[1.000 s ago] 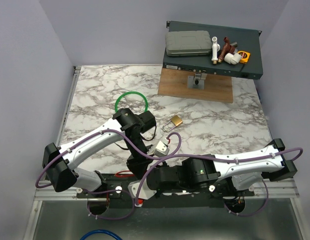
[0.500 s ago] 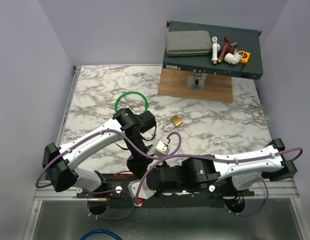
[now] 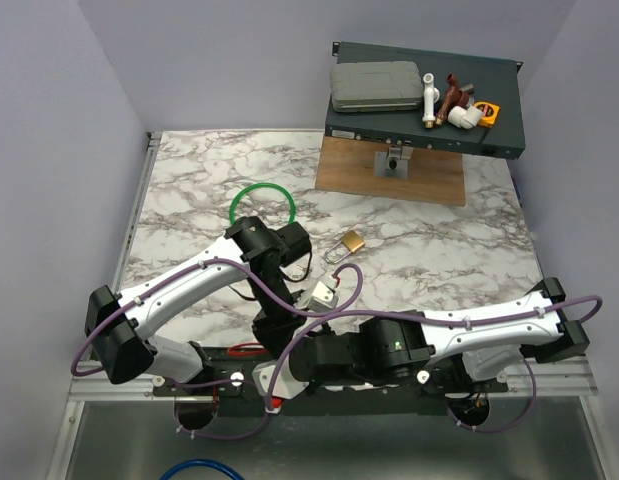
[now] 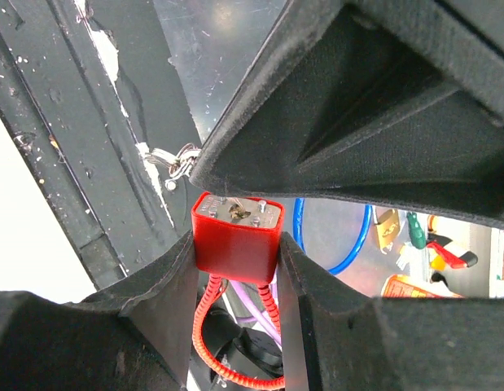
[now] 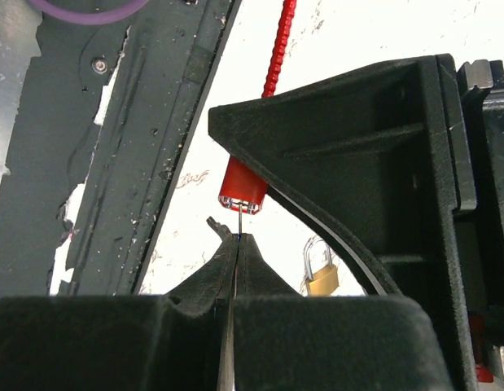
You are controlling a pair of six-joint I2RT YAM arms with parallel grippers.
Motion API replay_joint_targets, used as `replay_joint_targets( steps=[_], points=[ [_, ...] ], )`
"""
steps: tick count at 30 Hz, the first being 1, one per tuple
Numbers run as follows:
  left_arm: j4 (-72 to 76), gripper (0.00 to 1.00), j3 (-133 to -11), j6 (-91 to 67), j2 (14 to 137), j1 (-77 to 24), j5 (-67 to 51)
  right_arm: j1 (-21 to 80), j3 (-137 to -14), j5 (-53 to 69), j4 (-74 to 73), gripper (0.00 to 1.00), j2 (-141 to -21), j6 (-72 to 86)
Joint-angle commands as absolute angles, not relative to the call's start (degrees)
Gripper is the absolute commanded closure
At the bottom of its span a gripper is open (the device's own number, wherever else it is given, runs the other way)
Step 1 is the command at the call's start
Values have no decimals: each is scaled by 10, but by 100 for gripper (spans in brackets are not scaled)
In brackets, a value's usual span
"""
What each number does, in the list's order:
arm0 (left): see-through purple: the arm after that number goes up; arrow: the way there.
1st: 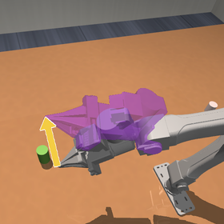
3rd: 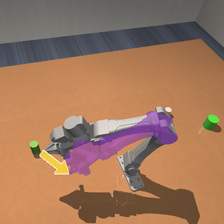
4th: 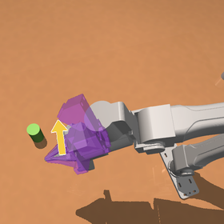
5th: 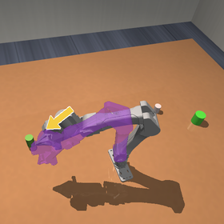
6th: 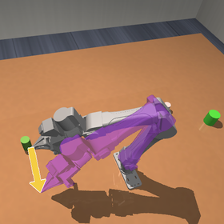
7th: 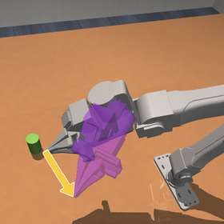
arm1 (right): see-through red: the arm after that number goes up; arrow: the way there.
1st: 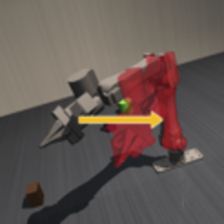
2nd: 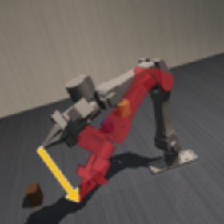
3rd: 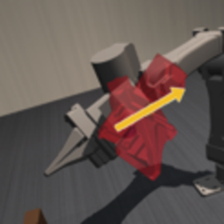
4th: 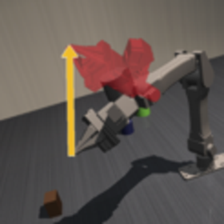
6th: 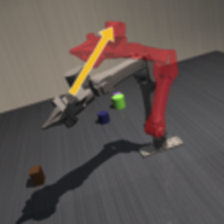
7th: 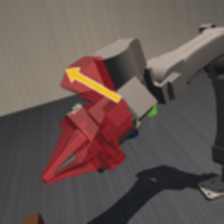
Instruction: Unlock with the key
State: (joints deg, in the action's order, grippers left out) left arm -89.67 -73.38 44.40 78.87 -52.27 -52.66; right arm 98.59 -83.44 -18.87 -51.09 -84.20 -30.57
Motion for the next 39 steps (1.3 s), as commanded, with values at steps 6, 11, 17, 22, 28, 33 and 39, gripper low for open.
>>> replay_joint_targets(
  steps=[6,11,17,22,28,33,39],
  points=[
    [-895,100,-740,395,797,-523,-536,991,-854,-201,-510,99,-855,-309],
    [-891,100,-741,388,803,-522,-535,991,-859,-200,-512,99,-856,-307],
    [-892,100,-743,391,800,-522,-535,991,-851,-198,-511,99,-853,-304],
    [-891,100,-742,388,803,-520,-535,991,-860,-196,-508,99,-857,-305],
    [-887,100,-737,382,805,-509,-549,991,-863,-185,-510,99,-861,-307],
    [-883,100,-737,378,803,-499,-564,992,-862,-180,-506,99,-862,-307],
    [-859,100,-726,356,798,-470,-582,992,-862,-183,-493,99,-861,-309]
  ],
)
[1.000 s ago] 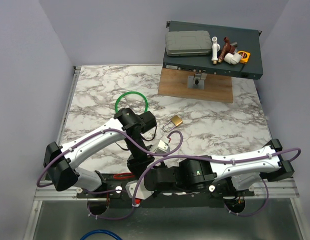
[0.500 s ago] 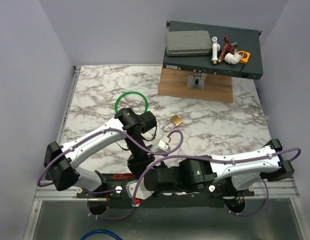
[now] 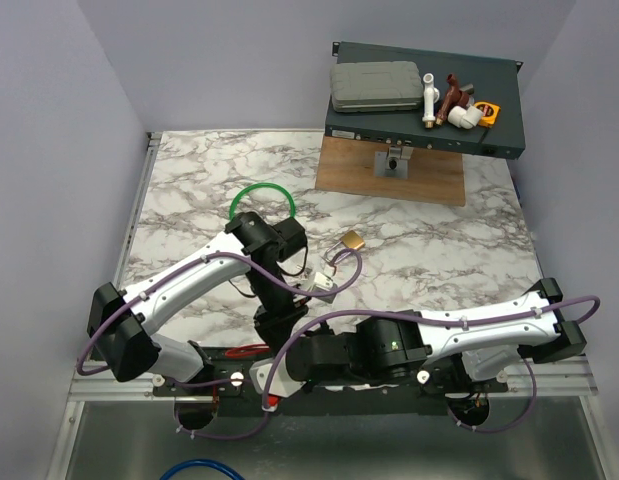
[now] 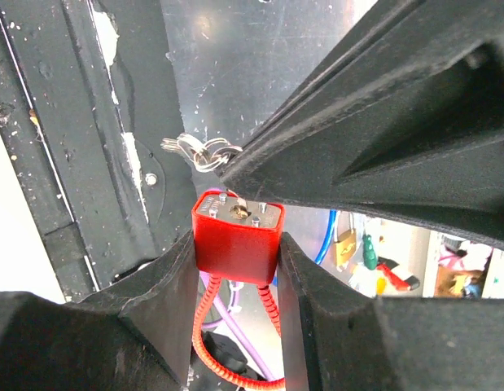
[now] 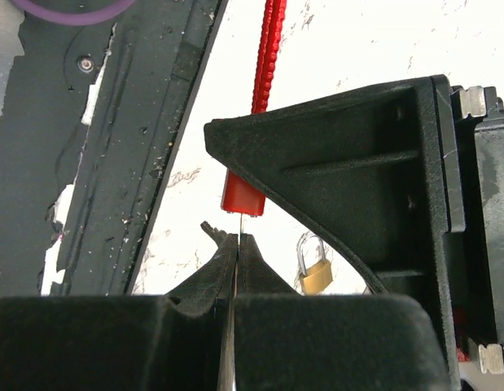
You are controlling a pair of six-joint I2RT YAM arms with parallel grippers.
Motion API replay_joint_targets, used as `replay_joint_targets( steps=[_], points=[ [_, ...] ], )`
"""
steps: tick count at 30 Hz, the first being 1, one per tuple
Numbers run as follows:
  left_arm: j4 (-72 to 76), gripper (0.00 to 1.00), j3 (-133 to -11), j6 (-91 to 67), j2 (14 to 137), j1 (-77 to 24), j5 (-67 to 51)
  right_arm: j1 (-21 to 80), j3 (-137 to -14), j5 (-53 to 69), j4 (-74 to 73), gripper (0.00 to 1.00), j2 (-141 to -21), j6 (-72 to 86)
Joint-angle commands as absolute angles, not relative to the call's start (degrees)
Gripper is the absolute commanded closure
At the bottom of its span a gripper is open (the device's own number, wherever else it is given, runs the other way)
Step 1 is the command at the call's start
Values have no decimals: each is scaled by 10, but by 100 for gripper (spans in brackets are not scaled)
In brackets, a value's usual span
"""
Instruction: Unlock with the key
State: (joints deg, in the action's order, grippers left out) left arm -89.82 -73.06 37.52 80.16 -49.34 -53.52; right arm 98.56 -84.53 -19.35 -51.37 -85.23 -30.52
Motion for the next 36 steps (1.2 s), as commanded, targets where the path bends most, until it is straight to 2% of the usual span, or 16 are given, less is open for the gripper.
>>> replay_joint_targets(
  steps=[1,36],
  points=[
    [-856,100,-724,353,797,-467,-583,992,-859,-182,-490,99,-860,-309],
    [-922,100,-762,431,789,-455,-636,991,-820,-168,-419,99,-831,-333]
  ],
)
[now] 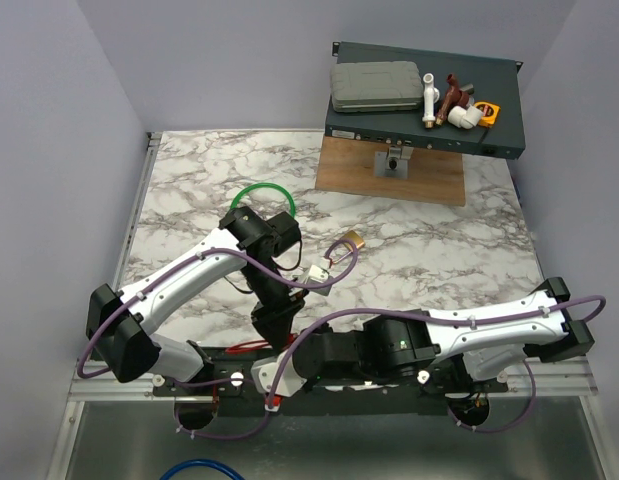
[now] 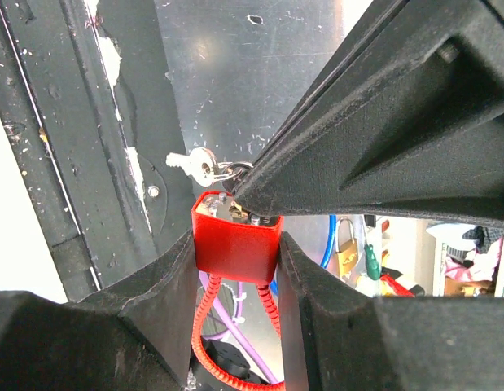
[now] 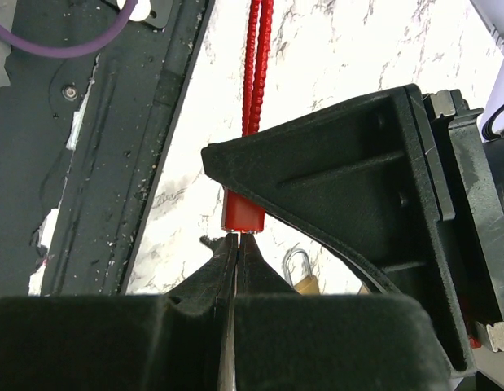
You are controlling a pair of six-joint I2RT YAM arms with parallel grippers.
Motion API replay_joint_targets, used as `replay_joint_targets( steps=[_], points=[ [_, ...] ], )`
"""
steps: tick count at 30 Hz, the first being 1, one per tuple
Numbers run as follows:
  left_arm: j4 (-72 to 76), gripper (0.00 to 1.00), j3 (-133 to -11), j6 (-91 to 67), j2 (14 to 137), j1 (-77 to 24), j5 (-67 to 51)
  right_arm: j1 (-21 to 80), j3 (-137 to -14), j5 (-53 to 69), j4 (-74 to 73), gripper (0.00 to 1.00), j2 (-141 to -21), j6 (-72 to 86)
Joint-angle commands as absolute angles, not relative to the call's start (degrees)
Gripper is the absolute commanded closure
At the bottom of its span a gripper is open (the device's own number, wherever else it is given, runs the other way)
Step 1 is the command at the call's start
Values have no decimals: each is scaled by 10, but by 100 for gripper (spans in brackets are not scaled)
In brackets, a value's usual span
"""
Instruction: Unlock with the key
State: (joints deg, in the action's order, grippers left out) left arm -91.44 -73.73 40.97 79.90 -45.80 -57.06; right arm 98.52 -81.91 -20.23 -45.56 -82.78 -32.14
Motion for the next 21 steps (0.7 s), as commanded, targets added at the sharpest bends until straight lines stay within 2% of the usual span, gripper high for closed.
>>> replay_joint_targets(
  steps=[1,4,7,9,10,16,21],
  points=[
    [-920,100,-761,429,788,-455,-636,991,-822,-167,-422,99,-833,-333],
    [-913,100,-753,425,785,-455,-632,991,-827,-160,-431,99,-833,-336],
    [-904,100,-742,420,778,-454,-627,992,-830,-162,-437,74,-823,-340],
    [-902,100,-739,420,774,-454,-624,992,-827,-163,-428,51,-808,-344],
    [-901,100,-738,419,773,-454,-624,991,-824,-164,-422,45,-800,-345],
    [-906,100,-740,424,767,-451,-626,992,-821,-167,-429,40,-777,-349],
    [-926,100,-749,447,765,-450,-637,991,-777,-152,-378,41,-735,-355]
  ],
)
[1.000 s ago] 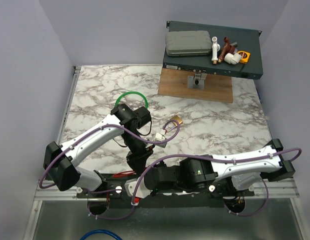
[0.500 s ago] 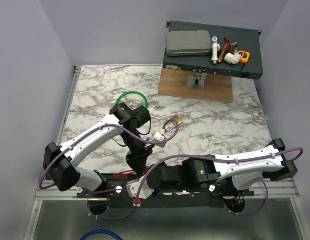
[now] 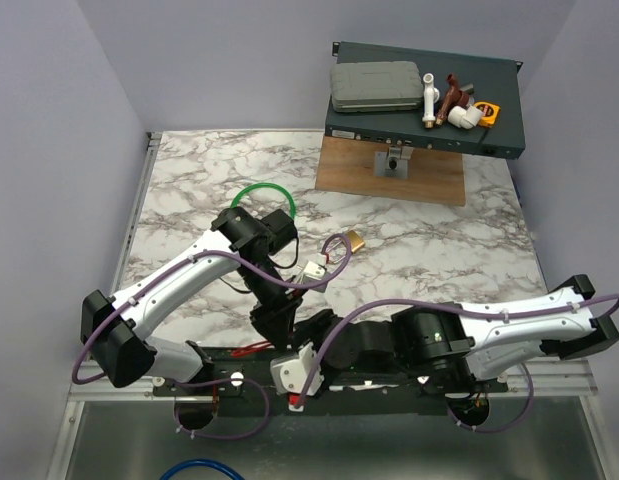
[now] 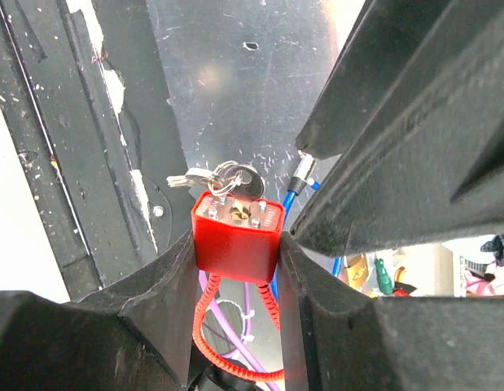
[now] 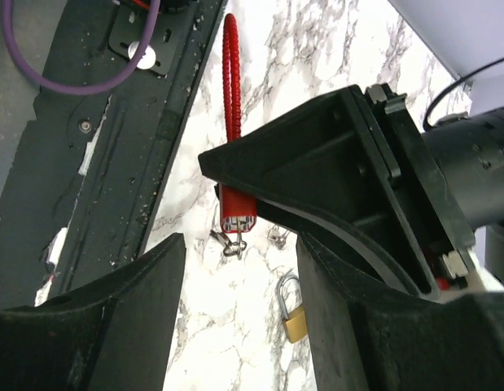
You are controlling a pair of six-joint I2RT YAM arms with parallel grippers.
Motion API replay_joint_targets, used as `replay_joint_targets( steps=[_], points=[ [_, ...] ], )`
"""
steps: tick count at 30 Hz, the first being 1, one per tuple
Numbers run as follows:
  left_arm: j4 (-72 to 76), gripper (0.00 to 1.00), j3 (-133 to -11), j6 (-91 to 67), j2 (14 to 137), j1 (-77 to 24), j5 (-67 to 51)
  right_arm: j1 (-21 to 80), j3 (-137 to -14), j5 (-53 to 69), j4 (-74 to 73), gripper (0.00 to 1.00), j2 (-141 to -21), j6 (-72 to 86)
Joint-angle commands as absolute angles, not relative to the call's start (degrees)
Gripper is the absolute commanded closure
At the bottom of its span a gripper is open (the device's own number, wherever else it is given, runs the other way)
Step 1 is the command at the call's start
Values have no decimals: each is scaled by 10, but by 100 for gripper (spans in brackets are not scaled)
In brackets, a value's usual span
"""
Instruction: Unlock with the key
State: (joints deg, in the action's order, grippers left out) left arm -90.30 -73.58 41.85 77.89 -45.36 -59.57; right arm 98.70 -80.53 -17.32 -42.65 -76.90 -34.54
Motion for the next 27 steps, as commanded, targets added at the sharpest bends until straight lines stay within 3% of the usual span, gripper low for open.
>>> replay_joint_targets(
  steps=[1,16,27],
  points=[
    [-926,100,-751,446,764,-450,-636,991,-772,-142,-373,42,-728,-355],
    [-929,100,-782,468,717,-453,-630,953,-726,-93,-280,43,-674,-319],
    [-928,100,-805,461,716,-473,-636,936,-740,-51,-270,48,-712,-334]
  ],
)
